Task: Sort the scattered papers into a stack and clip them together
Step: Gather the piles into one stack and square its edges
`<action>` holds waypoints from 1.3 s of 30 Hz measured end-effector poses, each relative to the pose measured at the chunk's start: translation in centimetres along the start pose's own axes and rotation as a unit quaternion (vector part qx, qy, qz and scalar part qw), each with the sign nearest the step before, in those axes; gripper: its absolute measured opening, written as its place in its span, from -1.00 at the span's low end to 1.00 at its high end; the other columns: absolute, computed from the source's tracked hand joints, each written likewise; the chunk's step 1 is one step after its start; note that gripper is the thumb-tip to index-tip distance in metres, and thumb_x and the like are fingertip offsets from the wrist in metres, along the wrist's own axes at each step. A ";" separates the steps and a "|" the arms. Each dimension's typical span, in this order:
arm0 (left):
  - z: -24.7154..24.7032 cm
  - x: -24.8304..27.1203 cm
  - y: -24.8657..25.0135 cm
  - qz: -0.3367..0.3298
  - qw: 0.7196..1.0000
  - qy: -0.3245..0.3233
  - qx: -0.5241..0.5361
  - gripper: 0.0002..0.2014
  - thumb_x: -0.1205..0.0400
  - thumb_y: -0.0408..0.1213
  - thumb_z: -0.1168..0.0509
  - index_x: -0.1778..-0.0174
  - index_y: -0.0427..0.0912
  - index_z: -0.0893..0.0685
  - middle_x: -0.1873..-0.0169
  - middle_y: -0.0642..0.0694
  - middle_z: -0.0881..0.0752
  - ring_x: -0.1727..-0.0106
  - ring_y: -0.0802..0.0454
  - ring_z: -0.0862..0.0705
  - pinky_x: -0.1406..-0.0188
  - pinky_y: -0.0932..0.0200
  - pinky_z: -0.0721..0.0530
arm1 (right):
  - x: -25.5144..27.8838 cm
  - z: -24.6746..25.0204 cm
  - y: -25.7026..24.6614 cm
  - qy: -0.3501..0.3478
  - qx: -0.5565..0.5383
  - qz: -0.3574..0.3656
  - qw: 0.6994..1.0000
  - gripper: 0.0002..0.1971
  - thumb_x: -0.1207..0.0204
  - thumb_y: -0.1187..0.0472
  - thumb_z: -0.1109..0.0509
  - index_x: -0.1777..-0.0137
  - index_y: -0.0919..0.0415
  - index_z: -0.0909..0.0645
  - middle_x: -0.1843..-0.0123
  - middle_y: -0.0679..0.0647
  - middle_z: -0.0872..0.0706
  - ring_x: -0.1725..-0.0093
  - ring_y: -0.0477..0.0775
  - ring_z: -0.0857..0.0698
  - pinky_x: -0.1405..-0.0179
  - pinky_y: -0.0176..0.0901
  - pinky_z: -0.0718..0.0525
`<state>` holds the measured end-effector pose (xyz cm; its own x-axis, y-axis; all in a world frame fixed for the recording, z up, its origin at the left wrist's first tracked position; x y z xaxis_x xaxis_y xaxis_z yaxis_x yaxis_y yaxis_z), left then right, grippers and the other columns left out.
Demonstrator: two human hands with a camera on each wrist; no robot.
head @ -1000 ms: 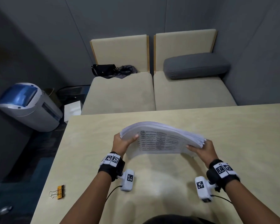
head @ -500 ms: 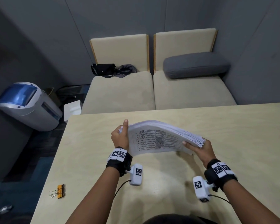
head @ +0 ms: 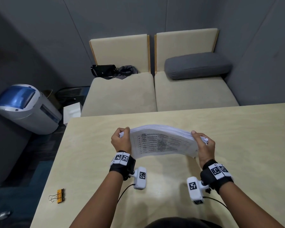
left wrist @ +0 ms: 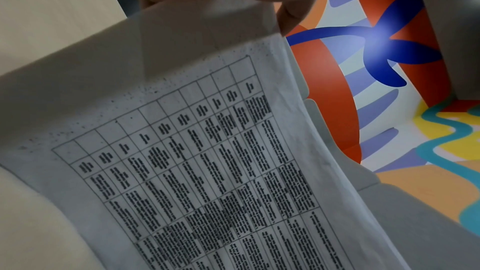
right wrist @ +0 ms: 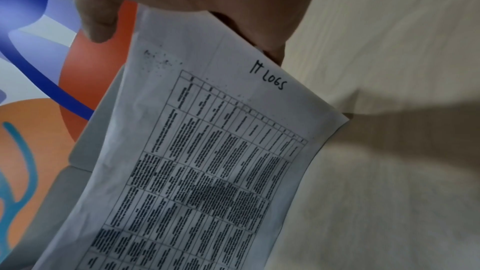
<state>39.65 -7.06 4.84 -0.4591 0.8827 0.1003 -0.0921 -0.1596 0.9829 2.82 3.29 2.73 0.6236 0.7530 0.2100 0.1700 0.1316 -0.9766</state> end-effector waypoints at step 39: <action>-1.4 1.6 -6.3 0.112 0.947 -0.299 0.026 -0.69 -0.36 -0.44 -0.59 0.00 -0.40 -0.79 0.05 -0.36 -0.83 -0.01 -0.37 -0.81 -0.07 -0.32 -0.74 | -2.4 0.9 1.1 -0.149 0.140 -0.014 0.979 -0.72 -0.41 0.39 -0.57 -0.02 0.06 -0.67 -0.01 0.08 -0.80 0.05 0.06 -0.77 0.28 -0.42 -0.73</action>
<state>38.24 -5.30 -1.43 0.1227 0.9242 0.3617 -0.0007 -0.3644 0.9313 0.81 2.18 1.15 0.3644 0.8960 0.2540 -0.0583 0.2941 -0.9540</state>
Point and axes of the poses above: each hand's wrist, its own x-axis away from the middle knuckle, its own z-axis out of the back of the hand, y = z × x, the point moved 10 cm from there along -x, towards the middle knuckle
